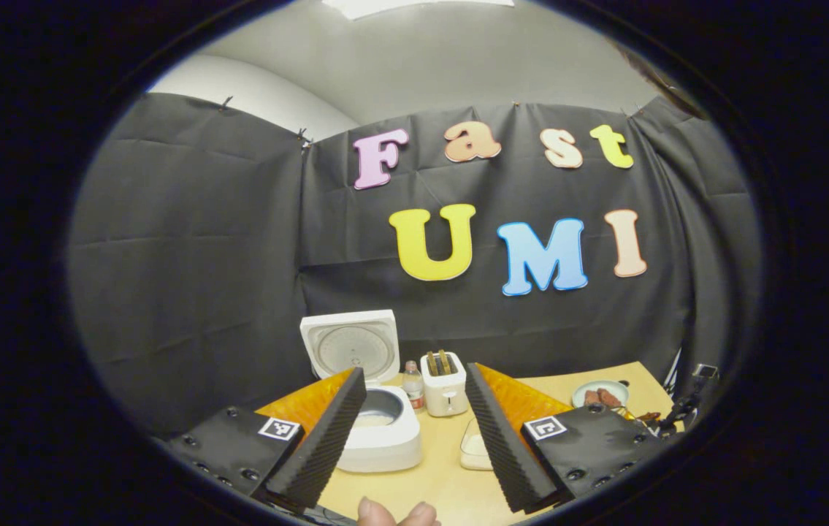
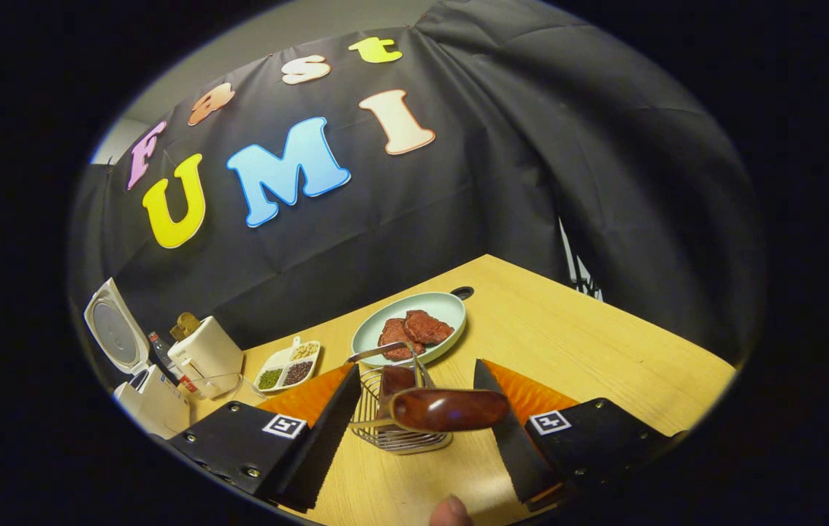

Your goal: Close the left gripper, press the button to open the rice cooker; take a wooden spoon from the chopstick holder with the right hand, scoop a spoonful of rice and pour it into the rice cooker, then put the wooden spoon back into the chopstick holder.

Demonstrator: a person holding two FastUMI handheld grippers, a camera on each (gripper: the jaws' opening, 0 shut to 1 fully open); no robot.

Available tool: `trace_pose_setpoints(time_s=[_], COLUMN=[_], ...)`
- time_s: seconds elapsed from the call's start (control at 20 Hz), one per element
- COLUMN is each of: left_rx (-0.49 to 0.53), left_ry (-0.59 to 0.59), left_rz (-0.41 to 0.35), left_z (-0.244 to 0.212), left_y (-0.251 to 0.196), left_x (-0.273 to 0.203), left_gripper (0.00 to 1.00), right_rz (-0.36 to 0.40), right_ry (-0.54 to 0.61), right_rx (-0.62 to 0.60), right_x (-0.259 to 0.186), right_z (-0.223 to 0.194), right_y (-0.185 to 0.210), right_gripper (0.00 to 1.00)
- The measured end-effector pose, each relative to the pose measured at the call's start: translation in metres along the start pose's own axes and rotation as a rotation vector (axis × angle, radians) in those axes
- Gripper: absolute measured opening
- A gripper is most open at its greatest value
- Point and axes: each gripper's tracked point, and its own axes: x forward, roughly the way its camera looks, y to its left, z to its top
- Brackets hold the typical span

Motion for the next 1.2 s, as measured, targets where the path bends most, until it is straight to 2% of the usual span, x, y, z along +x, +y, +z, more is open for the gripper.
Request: trace_pose_setpoints(time_s=[0.05, 0.1, 0.15, 0.2, 0.25, 0.3, 0.35, 0.45, 0.55, 0.65, 0.7, 0.75, 0.8, 1.05, 1.2], left_rx=[0.006, 0.008, 0.003, -0.005, -0.011, -0.014, -0.013, -0.007, 0.008, 0.016, 0.018, 0.02, 0.019, -0.005, -0.031], left_ry=[0.007, 0.012, 0.015, 0.022, 0.029, 0.037, 0.04, 0.045, 0.048, 0.046, 0.045, 0.042, 0.044, 0.048, 0.04], left_rz=[0.003, 0.007, 0.009, 0.011, 0.013, 0.013, 0.016, 0.016, 0.015, 0.013, 0.012, 0.013, 0.015, 0.051, 0.07], left_z=[-0.001, -0.004, -0.005, -0.007, -0.01, -0.013, -0.014, -0.015, -0.016, -0.015, -0.015, -0.014, -0.016, -0.018, -0.019], left_y=[-0.001, 0.001, 0.001, 0.0, 0.0, 0.0, 0.0, 0.0, 0.0, -0.001, -0.001, 0.001, 0.004, 0.027, 0.042], left_x=[0.0, 0.001, 0.001, 0.001, 0.001, 0.002, 0.001, 0.0, -0.002, -0.005, -0.007, -0.008, -0.009, -0.017, -0.021], left_gripper=[0.96, 0.95, 0.95, 0.95, 0.95, 0.96, 0.96, 0.96, 0.96, 0.96, 0.96, 0.96, 0.96, 0.96, 0.96], right_rz=[0.002, 0.01, 0.012, 0.021, -0.008, 0.0, 0.001, -0.012, -0.016, -0.002, -0.015, 0.0, 0.01, 0.039, 0.072], right_ry=[0.023, 0.041, 0.043, 0.034, 0.025, 0.017, 0.017, 0.01, 0.013, -0.004, -0.015, -0.028, -0.031, 0.032, 0.037], right_rx=[0.007, 0.012, 0.011, 0.005, -0.012, -0.019, -0.023, -0.049, -0.067, -0.094, -0.125, -0.152, -0.167, -0.12, -0.165], right_x=[0.003, 0.003, 0.003, 0.004, 0.004, 0.004, 0.005, 0.002, 0.005, 0.004, 0.001, 0.005, 0.007, 0.012, 0.008], right_z=[-0.006, -0.01, -0.011, -0.007, -0.005, -0.001, -0.001, 0.001, 0.002, 0.011, 0.017, 0.022, 0.026, 0.037, 0.054], right_y=[0.0, 0.001, 0.003, 0.004, -0.001, 0.003, 0.004, 0.004, 0.006, 0.01, 0.013, 0.017, 0.022, 0.033, 0.049], right_gripper=[0.89, 0.74, 0.7, 0.7, 0.7, 0.51, 0.4, 0.36, 0.24, 0.24, 0.16, 0.14, 0.2, 0.17, 0.17])
